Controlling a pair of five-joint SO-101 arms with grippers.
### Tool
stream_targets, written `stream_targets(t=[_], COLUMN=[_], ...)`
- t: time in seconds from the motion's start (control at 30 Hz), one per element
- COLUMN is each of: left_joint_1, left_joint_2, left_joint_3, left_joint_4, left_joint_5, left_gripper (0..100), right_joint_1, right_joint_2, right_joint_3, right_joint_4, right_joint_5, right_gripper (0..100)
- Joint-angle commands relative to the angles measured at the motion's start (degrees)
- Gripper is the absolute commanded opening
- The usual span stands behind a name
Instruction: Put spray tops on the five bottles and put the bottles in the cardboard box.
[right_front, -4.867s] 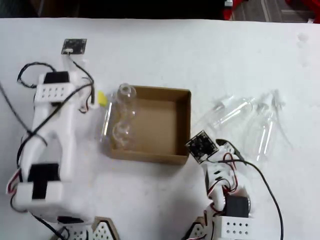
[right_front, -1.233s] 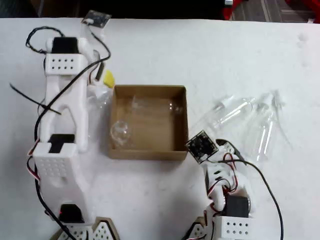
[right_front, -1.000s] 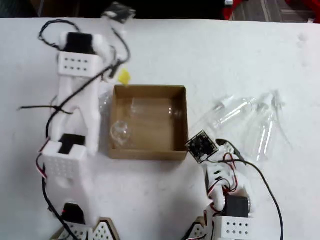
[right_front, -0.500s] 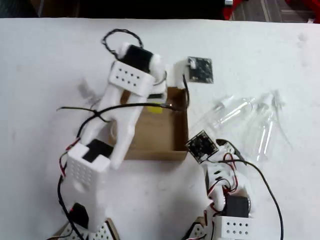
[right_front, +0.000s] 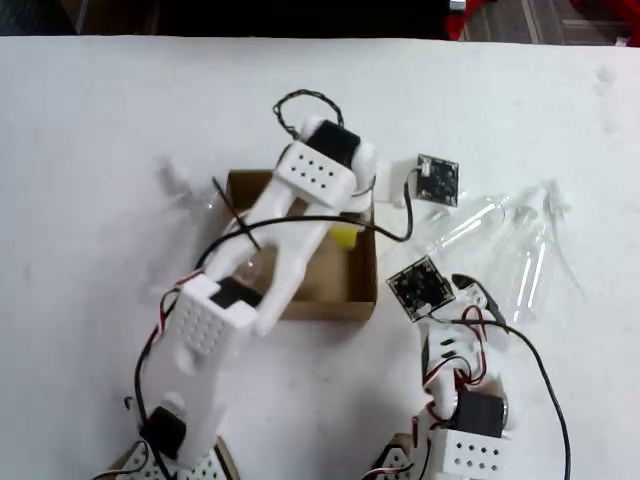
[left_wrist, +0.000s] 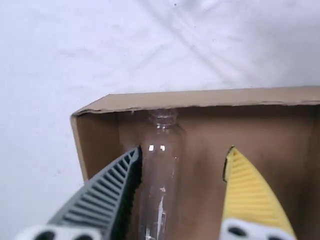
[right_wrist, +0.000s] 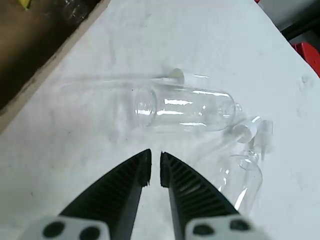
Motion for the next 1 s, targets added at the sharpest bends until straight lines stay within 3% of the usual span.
stream_targets(t=[0.0,0.97], left_joint_1=[0.57,1.80], left_joint_2=[1.54,8.13], left_joint_3=[-0.88,-0.88], left_joint_4=[-3.16,-7.65], left_joint_5=[-0.44,-0.26], left_gripper=[24,24], right_joint_1=[0.57,0.48], right_joint_2=[-0.31,-0.31], right_joint_3=[0.53,0.53], right_joint_4=[-1.36,-1.27], right_joint_5=[0.09,0.09], right_gripper=[1.6,1.6])
